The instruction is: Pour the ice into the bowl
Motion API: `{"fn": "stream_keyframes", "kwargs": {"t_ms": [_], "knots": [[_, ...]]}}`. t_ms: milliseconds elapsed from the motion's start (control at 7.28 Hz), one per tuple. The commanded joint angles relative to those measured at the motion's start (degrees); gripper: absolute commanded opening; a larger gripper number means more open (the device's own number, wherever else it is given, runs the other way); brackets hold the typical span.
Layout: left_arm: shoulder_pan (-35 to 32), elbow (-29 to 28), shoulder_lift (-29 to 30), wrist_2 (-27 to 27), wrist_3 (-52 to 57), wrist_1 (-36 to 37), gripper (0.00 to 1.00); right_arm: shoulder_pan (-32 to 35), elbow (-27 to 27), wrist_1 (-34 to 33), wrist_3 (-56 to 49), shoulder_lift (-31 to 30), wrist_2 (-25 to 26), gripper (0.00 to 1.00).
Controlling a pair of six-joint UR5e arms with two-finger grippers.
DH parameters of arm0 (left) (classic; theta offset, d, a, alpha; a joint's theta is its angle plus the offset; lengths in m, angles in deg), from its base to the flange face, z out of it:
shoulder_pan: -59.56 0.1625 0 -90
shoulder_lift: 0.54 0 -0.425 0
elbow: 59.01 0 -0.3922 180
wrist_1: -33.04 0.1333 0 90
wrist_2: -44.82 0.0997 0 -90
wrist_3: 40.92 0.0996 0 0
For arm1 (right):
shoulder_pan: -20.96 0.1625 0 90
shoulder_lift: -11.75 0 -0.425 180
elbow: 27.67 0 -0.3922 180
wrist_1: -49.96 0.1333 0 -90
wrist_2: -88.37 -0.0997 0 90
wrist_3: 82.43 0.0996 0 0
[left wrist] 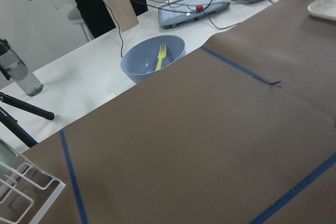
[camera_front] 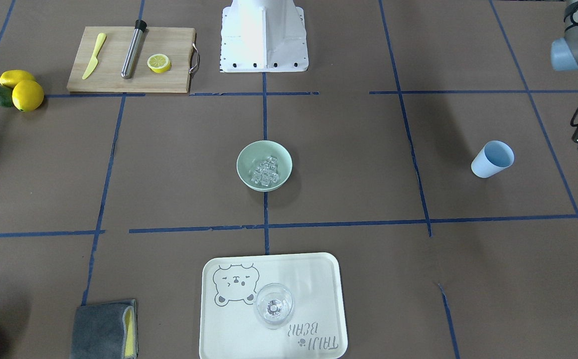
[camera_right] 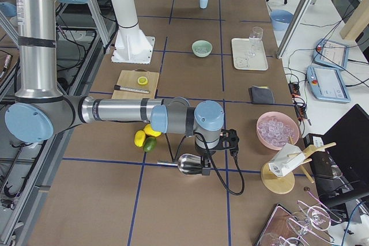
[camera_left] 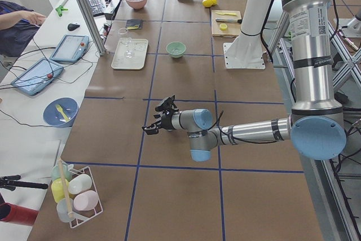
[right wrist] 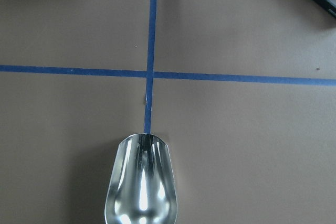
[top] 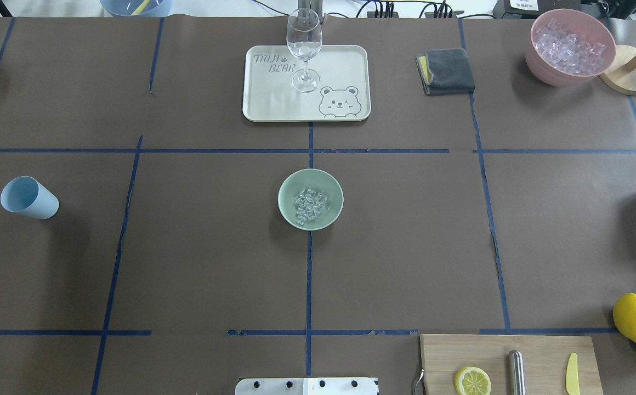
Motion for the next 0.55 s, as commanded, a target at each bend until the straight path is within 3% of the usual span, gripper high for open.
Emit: {"fn": "stream_keyframes", "kwargs": {"t_ms": [0,137,275,412], "knots": [[-7.4,2.7,2.0,-8.6,2.8,19.9,1.00,-0.4,0.0,1.8,0.1,0.1,-0.2,1.00],[-7.7,2.7,2.1,-10.1,2.8,27.7,1.00,-0.4,-0.6,1.8,0.0,0.1,-1.4,1.00],[-9.3,2.8,3.2,-15.8,2.8,38.2,1.00,-0.6,-1.0,1.8,-0.3,0.1,-4.4,1.00],[-12.8,2.8,4.0,-20.4,2.9,43.4,1.00,-1.7,-2.8,1.9,-0.6,0.0,-5.1,1.00]]}}
